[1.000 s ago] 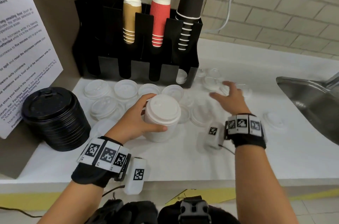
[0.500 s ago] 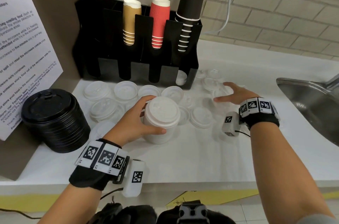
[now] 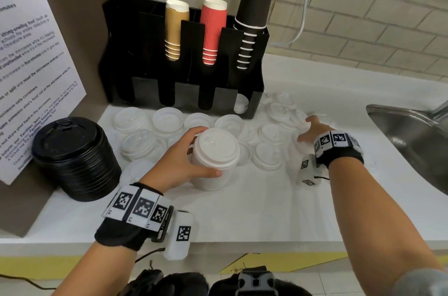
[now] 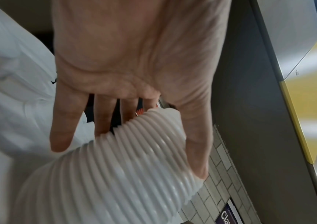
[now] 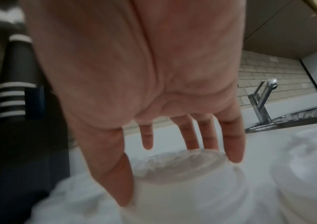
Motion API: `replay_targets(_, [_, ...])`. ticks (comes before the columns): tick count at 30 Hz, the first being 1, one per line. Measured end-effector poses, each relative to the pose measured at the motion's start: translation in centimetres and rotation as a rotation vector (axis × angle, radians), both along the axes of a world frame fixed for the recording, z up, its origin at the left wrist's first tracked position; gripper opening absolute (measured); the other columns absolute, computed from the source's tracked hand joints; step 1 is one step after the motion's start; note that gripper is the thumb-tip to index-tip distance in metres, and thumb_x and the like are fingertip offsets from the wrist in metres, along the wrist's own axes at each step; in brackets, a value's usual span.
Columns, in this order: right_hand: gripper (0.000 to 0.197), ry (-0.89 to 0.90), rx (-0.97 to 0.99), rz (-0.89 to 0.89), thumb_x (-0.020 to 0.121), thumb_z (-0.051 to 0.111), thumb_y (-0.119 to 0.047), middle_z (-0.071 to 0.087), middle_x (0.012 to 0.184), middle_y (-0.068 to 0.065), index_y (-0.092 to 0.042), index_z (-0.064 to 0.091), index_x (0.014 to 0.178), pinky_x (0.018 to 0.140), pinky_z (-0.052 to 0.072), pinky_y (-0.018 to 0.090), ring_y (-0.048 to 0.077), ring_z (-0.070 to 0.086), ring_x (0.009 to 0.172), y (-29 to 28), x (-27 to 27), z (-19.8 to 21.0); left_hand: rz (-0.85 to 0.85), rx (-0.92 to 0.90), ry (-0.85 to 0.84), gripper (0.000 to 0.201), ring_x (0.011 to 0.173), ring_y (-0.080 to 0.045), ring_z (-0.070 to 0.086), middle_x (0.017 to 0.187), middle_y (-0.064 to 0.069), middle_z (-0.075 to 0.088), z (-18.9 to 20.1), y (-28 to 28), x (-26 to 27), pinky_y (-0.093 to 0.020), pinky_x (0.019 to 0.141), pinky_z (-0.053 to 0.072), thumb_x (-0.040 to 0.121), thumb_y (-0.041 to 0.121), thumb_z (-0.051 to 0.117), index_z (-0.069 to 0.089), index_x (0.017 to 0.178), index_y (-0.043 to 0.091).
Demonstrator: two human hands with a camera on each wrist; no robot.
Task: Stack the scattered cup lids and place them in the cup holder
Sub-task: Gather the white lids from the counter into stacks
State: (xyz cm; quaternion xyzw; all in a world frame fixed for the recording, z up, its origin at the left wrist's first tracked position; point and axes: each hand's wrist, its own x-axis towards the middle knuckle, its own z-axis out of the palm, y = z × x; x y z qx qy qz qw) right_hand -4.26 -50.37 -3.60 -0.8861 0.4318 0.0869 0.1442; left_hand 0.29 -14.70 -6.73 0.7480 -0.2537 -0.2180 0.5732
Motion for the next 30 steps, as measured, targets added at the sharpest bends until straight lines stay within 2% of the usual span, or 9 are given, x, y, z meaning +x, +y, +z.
replay_targets(5, [0.061, -0.146, 0.093, 0.018, 0.085, 0.064, -0.039, 0.031, 0.143, 0.015, -0.030, 0.033, 0.138, 0.074, 0.038, 0.033, 0.033, 0.052, 0.104, 2.9, -1.5, 3.5, -0.022, 0.026, 0.003, 0.087, 0.113, 0.009, 0.044, 0.122, 0.027, 0.049, 0.3, 0.1, 0.0, -0.008, 0.083, 0.036, 0.060, 0.020, 0.092, 0.038, 0.119, 0.056])
replay_targets(7, [0.053, -0.323, 0.197, 0.113, 0.085, 0.066, -0.038, 0.030, 0.139, 0.012, -0.031, 0.039, 0.130, 0.064, 0.039, 0.022, 0.021, 0.054, 0.088, 5.2, -2.3, 4.0, -0.025, 0.035, 0.011, 0.091, 0.112, 0.007, 0.045, 0.123, 0.026, 0.048, 0.4, 0.1, 0.0, -0.008, 0.083, 0.035, 0.060, 0.022, 0.092, 0.036, 0.124, 0.054])
replay_targets(9, [0.038, -0.546, 0.312, 0.199, 0.084, 0.069, -0.034, 0.037, 0.130, 0.007, -0.031, 0.047, 0.116, 0.058, 0.037, 0.014, 0.012, 0.054, 0.087, 8.0, -3.0, 3.8, -0.015, 0.038, 0.012, 0.091, 0.115, 0.000, 0.046, 0.127, 0.021, 0.048, 0.4, 0.1, 0.0, -0.011, 0.086, 0.036, 0.061, 0.022, 0.091, 0.037, 0.129, 0.047])
replay_targets(12, [0.022, -0.744, 0.439, 0.313, 0.083, 0.070, -0.032, 0.044, 0.124, -0.001, -0.037, 0.056, 0.099, 0.068, 0.043, 0.016, 0.016, 0.058, 0.103, 12.0, -3.5, 3.1, -0.004, 0.029, 0.009, 0.085, 0.118, -0.003, 0.047, 0.128, 0.021, 0.050, 0.4, 0.0, 0.0, -0.012, 0.088, 0.037, 0.061, 0.021, 0.091, 0.042, 0.127, 0.042])
replay_targets(14, [0.022, -0.805, 0.477, 0.409, 0.083, 0.071, -0.028, 0.046, 0.123, -0.004, -0.039, 0.059, 0.099, 0.079, 0.049, 0.016, 0.014, 0.059, 0.105, 14.0, -3.7, 2.7, 0.002, 0.025, 0.011, 0.082, 0.116, 0.000, 0.048, 0.126, 0.023, 0.051, 0.3, 0.0, -0.1, -0.010, 0.085, 0.038, 0.061, 0.023, 0.091, 0.044, 0.125, 0.043])
replay_targets(19, [0.029, -0.844, 0.425, 0.580, 0.078, 0.076, -0.027, 0.047, 0.122, -0.011, -0.038, 0.067, 0.104, 0.076, 0.042, 0.005, 0.003, 0.052, 0.111, 16.8, -4.1, 2.0, 0.017, 0.016, 0.017, 0.081, 0.115, 0.005, 0.049, 0.124, 0.022, 0.055, 0.3, -0.2, -0.3, -0.013, 0.086, 0.041, 0.060, 0.027, 0.091, 0.047, 0.127, 0.042])
replay_targets(21, [0.031, -0.828, 0.365, 0.632, 0.077, 0.077, -0.027, 0.047, 0.125, -0.010, -0.035, 0.069, 0.106, 0.083, 0.038, 0.005, 0.001, 0.048, 0.116, 17.4, -3.9, 1.9, 0.027, 0.016, 0.007, 0.084, 0.115, 0.003, 0.051, 0.125, 0.020, 0.056, 0.4, -0.3, -0.4, -0.016, 0.089, 0.042, 0.061, 0.027, 0.091, 0.047, 0.131, 0.037])
replay_targets(26, [0.035, -0.748, 0.332, 0.718, 0.074, 0.079, -0.025, 0.044, 0.129, -0.007, -0.030, 0.070, 0.108, 0.093, 0.038, 0.014, 0.004, 0.044, 0.119, 18.7, -3.3, 1.8, 0.040, 0.001, -0.003, 0.079, 0.110, 0.004, 0.055, 0.120, 0.021, 0.060, 0.6, -0.4, -0.7, -0.011, 0.082, 0.046, 0.062, 0.025, 0.091, 0.050, 0.128, 0.036])
replay_targets(30, [0.036, -0.741, 0.307, 0.751, 0.072, 0.080, -0.023, 0.043, 0.129, -0.005, -0.030, 0.070, 0.106, 0.092, 0.033, 0.005, 0.006, 0.045, 0.119, 19.0, -3.2, 1.8, 0.056, -0.018, -0.001, 0.076, 0.109, 0.002, 0.055, 0.120, 0.020, 0.059, 0.6, -0.4, -0.9, -0.009, 0.079, 0.046, 0.064, 0.022, 0.090, 0.050, 0.127, 0.035])
